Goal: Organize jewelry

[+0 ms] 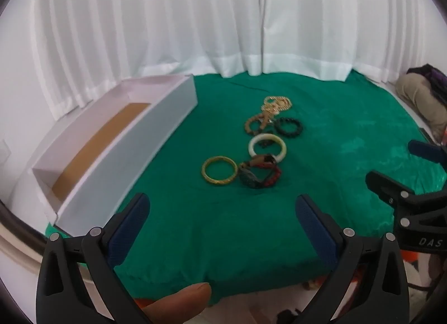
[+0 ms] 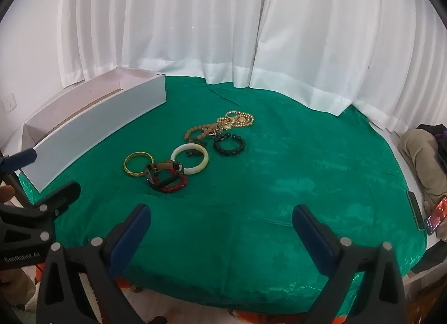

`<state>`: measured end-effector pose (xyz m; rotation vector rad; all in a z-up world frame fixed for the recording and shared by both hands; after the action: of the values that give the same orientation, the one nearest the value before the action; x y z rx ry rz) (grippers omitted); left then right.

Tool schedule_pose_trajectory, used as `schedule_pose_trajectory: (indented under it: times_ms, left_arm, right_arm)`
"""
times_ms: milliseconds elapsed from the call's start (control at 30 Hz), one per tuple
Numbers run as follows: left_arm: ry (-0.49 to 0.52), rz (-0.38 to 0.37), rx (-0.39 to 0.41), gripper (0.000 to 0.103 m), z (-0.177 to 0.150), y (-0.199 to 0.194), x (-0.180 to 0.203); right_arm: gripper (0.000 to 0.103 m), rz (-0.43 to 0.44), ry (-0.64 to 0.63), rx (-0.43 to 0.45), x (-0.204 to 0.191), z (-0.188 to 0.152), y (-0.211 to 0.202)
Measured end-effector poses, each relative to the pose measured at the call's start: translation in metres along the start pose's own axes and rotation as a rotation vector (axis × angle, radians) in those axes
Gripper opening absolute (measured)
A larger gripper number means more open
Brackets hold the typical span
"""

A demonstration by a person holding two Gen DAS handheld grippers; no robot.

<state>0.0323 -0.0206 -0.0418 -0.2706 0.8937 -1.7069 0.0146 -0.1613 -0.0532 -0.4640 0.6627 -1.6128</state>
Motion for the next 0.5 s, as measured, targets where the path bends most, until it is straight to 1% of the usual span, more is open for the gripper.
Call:
schedule_pose_trajectory:
  times_ms: [33, 133, 233, 400, 500]
  left_arm:
    - [-0.004, -0.008, -0.001, 0.103, 0.001, -0.001, 0.000]
    - [-0.003, 0.003, -0.012, 0.103, 0.001, 0.000, 0.002]
    - [-0.008, -0.002, -0.022, 0.103, 0.000, 0.002, 0.002]
    - [-0.040, -0.011, -0.059, 0.103, -0.006, 0.009, -0.004]
    - [-0.085, -0.021, -0.077, 0.103, -0.012, 0.011, -0.013]
  right_arm:
    - [0.103, 0.002, 0.002, -0.001, 0.003, 0.001, 0.000]
    - [0.103, 0.007, 0.008, -0.006, 0.006, 0.001, 0.001]
    - [0.103, 0.011, 0.013, -0.011, 0.009, -0.002, 0.002]
    - [0.103, 0.010, 0.016, -0.007, 0.011, -0.003, 0.002]
    - [0.103, 0.010, 0.018, 0.009, 0.011, -0.003, -0.001]
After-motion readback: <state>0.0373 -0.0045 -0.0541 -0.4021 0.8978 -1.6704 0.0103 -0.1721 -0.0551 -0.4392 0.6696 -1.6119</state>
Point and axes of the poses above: each gripper's, at about its wrist camera, not at the fingertips, and y roughly the way its jaws point, x to its right, z to its top, the point moved 5 cm from there along y, roughly the way its jaws point, and after that the axes turned 15 degrees about y, right-handed, at the moved point
